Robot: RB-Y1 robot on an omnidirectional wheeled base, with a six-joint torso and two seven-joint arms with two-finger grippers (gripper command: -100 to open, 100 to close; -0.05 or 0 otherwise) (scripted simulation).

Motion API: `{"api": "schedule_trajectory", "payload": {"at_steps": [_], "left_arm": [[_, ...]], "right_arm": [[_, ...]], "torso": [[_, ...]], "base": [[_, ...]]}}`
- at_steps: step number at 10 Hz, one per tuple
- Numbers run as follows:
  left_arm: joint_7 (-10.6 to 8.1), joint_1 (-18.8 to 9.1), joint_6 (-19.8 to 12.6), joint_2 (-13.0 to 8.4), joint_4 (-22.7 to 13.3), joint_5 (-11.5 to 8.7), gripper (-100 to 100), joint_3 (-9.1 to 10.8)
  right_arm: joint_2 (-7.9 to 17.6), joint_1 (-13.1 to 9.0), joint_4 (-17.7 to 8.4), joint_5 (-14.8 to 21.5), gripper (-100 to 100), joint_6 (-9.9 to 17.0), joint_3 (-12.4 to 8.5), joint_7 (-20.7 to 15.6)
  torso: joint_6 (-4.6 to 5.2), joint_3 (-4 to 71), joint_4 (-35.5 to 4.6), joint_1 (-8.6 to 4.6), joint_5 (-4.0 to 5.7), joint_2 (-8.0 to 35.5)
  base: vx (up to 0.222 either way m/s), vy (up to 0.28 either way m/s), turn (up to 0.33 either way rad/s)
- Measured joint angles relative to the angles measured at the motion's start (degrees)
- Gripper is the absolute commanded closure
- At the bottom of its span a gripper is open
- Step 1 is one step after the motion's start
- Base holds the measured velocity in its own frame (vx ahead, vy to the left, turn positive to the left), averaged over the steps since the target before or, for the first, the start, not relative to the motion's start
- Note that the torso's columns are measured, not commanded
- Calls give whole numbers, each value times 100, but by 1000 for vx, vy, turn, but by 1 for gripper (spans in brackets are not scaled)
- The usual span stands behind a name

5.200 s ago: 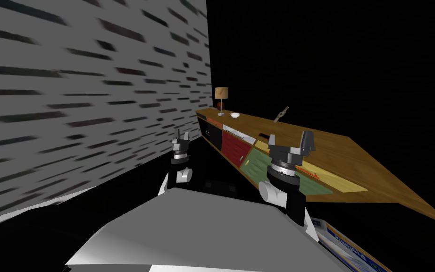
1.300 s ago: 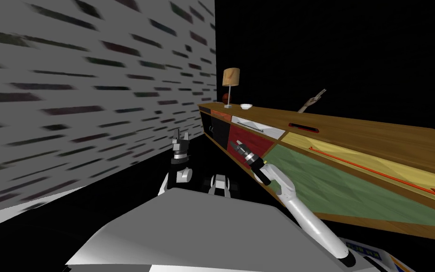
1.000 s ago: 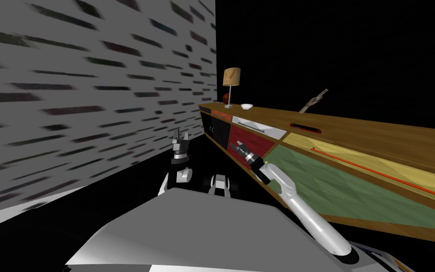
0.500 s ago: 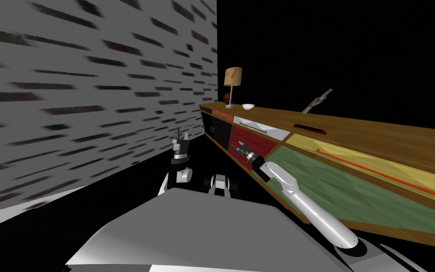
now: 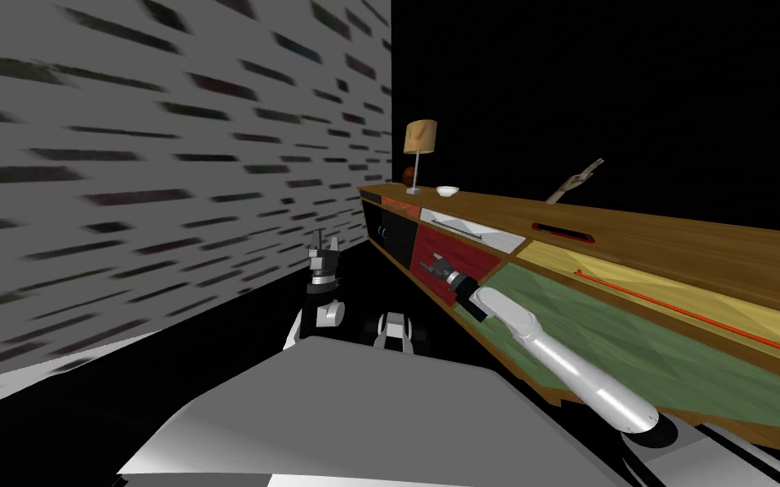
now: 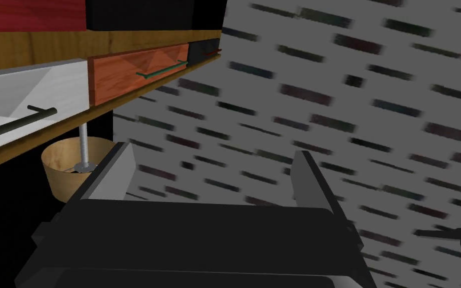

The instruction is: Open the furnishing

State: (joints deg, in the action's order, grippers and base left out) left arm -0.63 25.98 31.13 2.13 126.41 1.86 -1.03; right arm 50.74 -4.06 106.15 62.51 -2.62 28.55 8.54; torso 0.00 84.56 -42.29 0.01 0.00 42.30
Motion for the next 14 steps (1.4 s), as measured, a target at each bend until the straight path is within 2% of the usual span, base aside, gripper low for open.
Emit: {"api": "schedule_trajectory", "payload": {"at_steps": [1,2,4,6,7,9,10,11,12,13,14], "left_arm": [[0,0,0,0,0,0,0,0],[0,0,0,0,0,0,0,0],[0,0,0,0,0,0,0,0],[0,0,0,0,0,0,0,0],[0,0,0,0,0,0,0,0],[0,0,0,0,0,0,0,0],[0,0,0,0,0,0,0,0],[0,0,0,0,0,0,0,0],[0,0,0,0,0,0,0,0],[0,0,0,0,0,0,0,0],[0,0,0,0,0,0,0,0]], "right_arm": [[145,-115,-65,158,-100,113,105,36],[396,-161,-94,306,-100,233,195,60],[418,-226,-261,600,-100,241,207,23],[750,-449,-395,860,-100,467,481,57],[697,-402,-449,972,-100,412,384,38],[817,-397,-621,1338,-100,376,333,-17],[946,-488,-738,1532,-100,430,395,-15],[1162,-641,-776,1581,-100,604,630,5],[1186,-594,-932,1925,-100,558,469,57],[1291,-648,-982,2060,-100,586,540,57],[1371,-713,-983,2045,-100,679,658,25]], "torso": [[1,-1,0,-2,1,1],[1,0,0,-3,1,0],[1,-1,0,-2,1,0],[1,1,0,0,0,-2],[1,-1,0,-1,1,0],[0,1,0,0,0,-1],[0,1,0,-1,0,-2],[0,1,1,0,0,-2],[1,0,0,-2,1,-1],[0,0,0,-1,1,0],[0,0,0,0,0,0]], "base": [[8,13,27],[7,8,8],[2,3,13],[2,3,7],[4,7,20],[3,5,21],[2,3,15],[2,3,28],[1,2,10],[0,0,0],[0,1,24]]}}
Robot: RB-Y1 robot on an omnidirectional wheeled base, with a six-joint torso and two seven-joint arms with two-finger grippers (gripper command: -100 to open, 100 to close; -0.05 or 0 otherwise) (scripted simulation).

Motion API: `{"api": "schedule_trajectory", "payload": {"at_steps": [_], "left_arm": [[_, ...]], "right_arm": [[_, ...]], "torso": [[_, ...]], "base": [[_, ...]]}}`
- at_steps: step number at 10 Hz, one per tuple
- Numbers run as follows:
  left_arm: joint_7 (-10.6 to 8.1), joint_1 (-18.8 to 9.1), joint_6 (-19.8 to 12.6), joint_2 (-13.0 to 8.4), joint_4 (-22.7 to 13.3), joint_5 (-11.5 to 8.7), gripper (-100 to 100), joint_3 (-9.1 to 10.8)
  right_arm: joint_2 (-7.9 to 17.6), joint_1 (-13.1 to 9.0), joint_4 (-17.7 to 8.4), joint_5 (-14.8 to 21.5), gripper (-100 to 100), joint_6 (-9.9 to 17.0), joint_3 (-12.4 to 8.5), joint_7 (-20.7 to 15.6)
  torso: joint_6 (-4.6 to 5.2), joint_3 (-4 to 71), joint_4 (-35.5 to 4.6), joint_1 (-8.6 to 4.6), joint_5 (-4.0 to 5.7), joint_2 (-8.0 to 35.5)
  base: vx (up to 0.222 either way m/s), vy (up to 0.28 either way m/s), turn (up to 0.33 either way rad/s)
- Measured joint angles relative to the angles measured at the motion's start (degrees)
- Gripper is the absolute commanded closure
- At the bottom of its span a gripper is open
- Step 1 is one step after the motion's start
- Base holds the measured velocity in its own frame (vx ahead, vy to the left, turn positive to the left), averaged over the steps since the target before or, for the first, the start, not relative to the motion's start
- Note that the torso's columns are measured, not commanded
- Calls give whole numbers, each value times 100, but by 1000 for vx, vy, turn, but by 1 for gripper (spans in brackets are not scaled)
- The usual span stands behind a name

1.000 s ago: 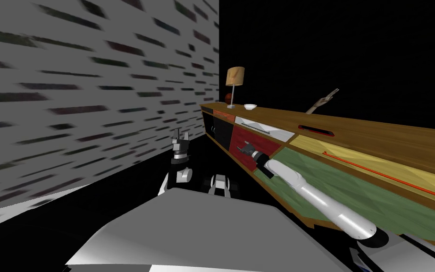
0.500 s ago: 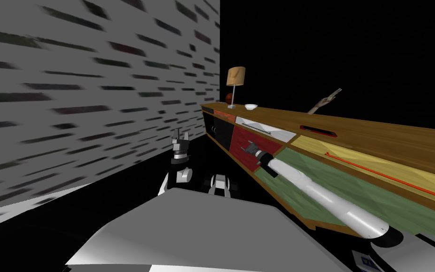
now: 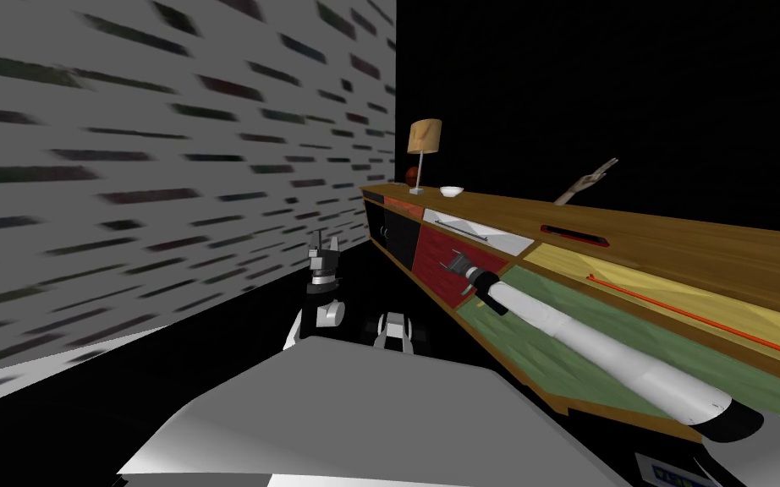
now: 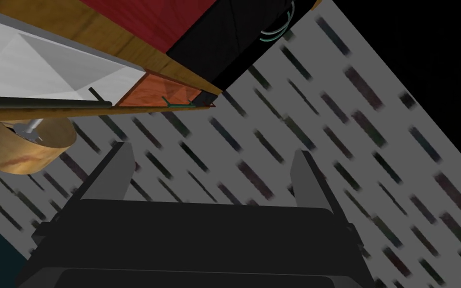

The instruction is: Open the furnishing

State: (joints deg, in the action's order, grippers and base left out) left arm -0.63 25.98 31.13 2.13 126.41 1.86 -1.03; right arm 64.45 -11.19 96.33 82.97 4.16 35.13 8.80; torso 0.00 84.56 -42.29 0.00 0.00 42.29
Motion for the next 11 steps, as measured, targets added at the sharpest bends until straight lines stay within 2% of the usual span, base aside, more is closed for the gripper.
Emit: {"api": "schedule_trajectory", "payload": {"at_steps": [1,2,4,5,6,7,8,9,10,11], "left_arm": [[0,0,0,0,0,0,0,0],[0,0,0,0,0,0,0,0],[0,0,0,0,0,0,0,0],[0,0,0,0,0,0,0,0],[0,0,0,0,0,0,0,0],[0,0,0,0,0,0,0,0],[0,0,0,0,0,0,0,0],[0,0,0,0,0,0,0,0],[0,0,0,0,0,0,0,0],[0,0,0,0,0,0,0,0]], "right_arm": [[73,5,-97,369,-100,30,-23,86],[153,-52,-165,585,-100,85,51,201],[252,-140,-170,382,-100,179,178,65],[387,-144,-232,730,-100,259,236,179],[453,-215,-293,698,-100,292,276,119],[620,-272,-362,822,-100,372,364,49],[750,-355,-470,766,-100,398,370,-225],[859,-434,-566,1016,-100,473,488,-129],[1068,-585,-705,1452,-100,616,707,240],[1136,-580,-719,1498,-100,658,698,229]], "torso": [[1,0,0,-1,0,0],[0,1,0,0,0,-1],[0,1,0,0,0,-1],[1,1,0,-1,0,0],[0,1,0,-1,0,-1],[1,1,0,-1,0,-1],[0,1,0,-1,0,-1],[1,0,1,-1,1,-1],[0,1,0,-1,-1,-1],[0,0,0,0,1,-1]], "base": [[0,0,14],[0,0,0],[0,1,16],[0,0,0],[-1,0,28],[-2,-2,35],[-1,-3,12],[-1,-1,20],[0,0,0],[0,0,0]]}}
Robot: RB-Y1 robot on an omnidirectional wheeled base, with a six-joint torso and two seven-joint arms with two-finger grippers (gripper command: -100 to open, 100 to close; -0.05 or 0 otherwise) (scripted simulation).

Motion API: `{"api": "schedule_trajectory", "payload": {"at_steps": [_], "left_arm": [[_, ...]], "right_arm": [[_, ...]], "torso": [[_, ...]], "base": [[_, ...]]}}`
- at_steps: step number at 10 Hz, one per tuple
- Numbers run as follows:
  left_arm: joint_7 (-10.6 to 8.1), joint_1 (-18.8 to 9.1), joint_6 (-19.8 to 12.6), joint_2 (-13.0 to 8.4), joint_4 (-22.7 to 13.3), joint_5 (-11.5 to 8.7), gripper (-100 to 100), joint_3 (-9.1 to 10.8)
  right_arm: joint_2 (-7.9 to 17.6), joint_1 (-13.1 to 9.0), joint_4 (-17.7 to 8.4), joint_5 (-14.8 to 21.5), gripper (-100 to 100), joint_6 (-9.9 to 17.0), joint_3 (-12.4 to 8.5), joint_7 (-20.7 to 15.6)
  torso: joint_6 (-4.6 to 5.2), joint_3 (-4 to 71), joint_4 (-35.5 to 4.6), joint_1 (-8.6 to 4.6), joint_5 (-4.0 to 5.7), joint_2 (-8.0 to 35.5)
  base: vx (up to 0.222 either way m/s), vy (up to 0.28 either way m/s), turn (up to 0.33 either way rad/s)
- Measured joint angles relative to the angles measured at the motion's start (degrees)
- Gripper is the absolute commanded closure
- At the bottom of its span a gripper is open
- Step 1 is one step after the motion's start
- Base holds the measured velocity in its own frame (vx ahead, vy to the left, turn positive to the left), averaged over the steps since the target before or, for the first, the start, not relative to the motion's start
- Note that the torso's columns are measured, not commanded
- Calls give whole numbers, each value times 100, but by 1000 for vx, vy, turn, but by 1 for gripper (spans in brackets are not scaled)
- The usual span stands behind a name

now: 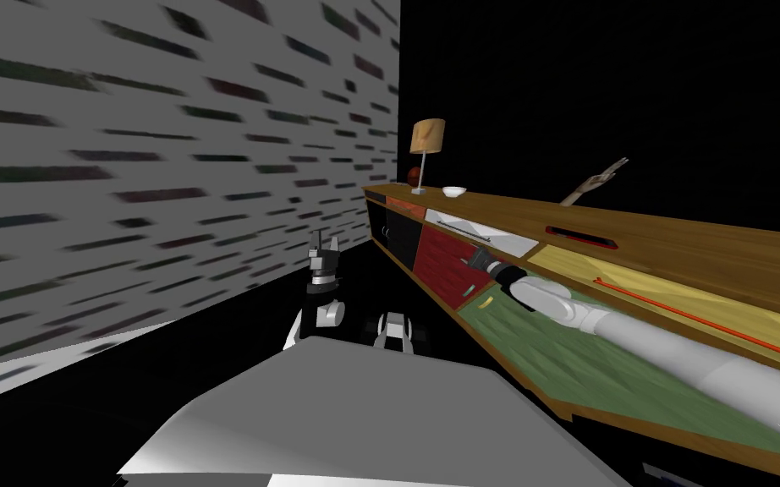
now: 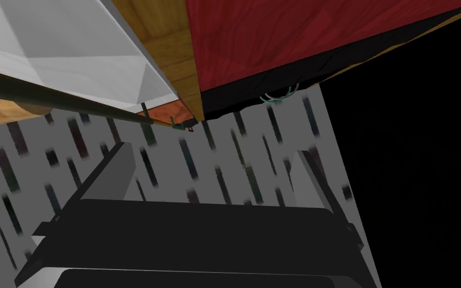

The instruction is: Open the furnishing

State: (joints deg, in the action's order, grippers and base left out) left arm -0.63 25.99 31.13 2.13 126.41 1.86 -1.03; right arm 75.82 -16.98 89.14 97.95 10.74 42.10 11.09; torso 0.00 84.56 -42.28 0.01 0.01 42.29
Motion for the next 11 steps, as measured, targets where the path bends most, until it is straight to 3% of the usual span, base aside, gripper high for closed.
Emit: {"api": "schedule_trajectory", "payload": {"at_steps": [2,4,6,9,11], "left_arm": [[0,0,0,0,0,0,0,0],[0,0,0,0,0,0,0,0],[0,0,0,0,0,0,0,0],[0,0,0,0,0,0,0,0],[0,0,0,0,0,0,0,0]], "right_arm": [[83,16,-25,8,-100,-10,-54,-297],[455,-257,-313,625,-100,245,323,-1],[496,-204,-300,596,-100,226,210,-218],[861,-401,-544,1099,-100,387,422,-247],[978,-378,-541,1158,-100,441,416,-288]], "torso": [[0,1,-1,0,-2,0],[0,1,0,-1,-1,-1],[0,0,0,0,0,0],[0,1,0,-1,0,-1],[-1,0,0,-1,0,0]], "base": [[-1,1,26],[0,-1,14],[0,1,15],[2,1,15],[0,0,0]]}}
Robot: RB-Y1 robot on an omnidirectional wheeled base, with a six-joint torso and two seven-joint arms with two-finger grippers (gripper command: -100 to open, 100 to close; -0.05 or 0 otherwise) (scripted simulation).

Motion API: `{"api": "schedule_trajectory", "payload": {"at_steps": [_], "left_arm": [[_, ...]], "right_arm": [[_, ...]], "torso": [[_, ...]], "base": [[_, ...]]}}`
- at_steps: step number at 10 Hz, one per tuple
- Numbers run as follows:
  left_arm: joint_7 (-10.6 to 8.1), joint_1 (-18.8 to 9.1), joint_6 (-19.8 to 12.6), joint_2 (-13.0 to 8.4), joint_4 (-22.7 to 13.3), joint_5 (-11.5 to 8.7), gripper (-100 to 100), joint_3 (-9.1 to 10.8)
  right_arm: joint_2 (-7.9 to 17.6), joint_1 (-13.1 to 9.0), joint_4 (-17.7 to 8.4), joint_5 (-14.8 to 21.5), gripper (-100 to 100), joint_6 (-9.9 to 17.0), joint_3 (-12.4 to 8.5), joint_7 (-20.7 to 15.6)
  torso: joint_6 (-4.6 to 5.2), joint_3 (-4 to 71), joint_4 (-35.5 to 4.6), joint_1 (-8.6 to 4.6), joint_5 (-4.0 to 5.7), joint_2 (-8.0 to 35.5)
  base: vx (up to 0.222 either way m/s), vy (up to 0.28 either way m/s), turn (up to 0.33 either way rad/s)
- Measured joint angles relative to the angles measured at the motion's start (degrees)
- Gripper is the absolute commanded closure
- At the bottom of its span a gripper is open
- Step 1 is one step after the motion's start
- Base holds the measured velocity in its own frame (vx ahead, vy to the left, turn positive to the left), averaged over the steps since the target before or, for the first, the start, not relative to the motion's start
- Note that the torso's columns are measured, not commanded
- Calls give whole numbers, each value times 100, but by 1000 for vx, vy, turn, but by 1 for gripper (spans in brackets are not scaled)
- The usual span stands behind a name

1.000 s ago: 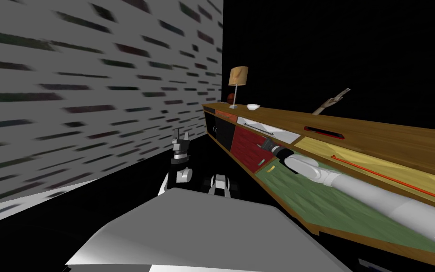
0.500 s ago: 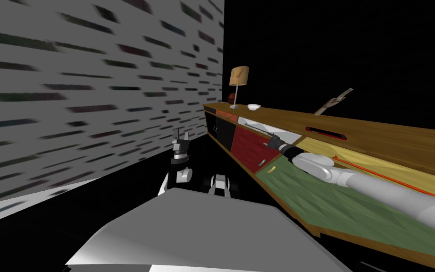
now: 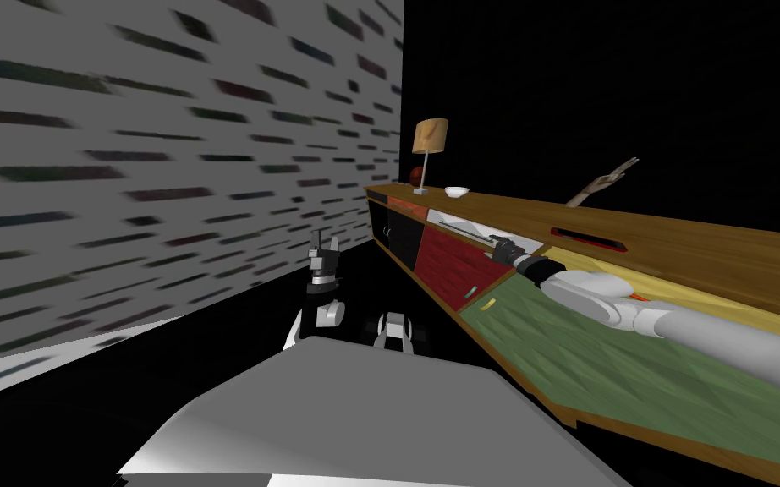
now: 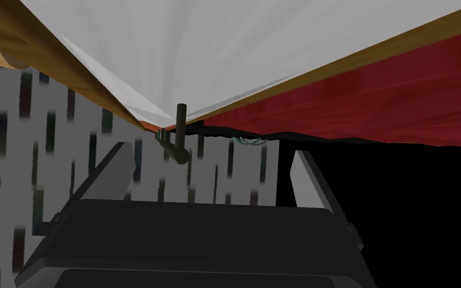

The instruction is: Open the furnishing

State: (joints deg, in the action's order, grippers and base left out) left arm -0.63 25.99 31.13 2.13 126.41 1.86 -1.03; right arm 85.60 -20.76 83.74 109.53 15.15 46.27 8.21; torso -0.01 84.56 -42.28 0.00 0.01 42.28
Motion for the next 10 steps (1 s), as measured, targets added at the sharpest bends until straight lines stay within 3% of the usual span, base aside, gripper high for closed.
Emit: {"api": "schedule_trajectory", "payload": {"at_steps": [1,7,8,10], "left_arm": [[0,0,0,0,0,0,0,0],[0,-1,0,2,0,0,0,-2],[0,-1,0,1,0,0,0,-1],[0,0,0,0,0,0,0,0]], "right_arm": [[-1,0,0,0,100,-1,1,2],[90,-75,111,50,100,15,-5,86],[86,-70,117,50,-100,9,-1,84],[304,-188,241,63,-100,-104,-5,262]], "torso": [[0,0,0,0,-1,0],[15,6,21,-24,22,-11],[8,16,12,-37,12,-26],[1,11,5,-18,5,-17]], "base": [[0,0,0],[-94,117,-26],[-15,25,3],[1,4,1]]}}
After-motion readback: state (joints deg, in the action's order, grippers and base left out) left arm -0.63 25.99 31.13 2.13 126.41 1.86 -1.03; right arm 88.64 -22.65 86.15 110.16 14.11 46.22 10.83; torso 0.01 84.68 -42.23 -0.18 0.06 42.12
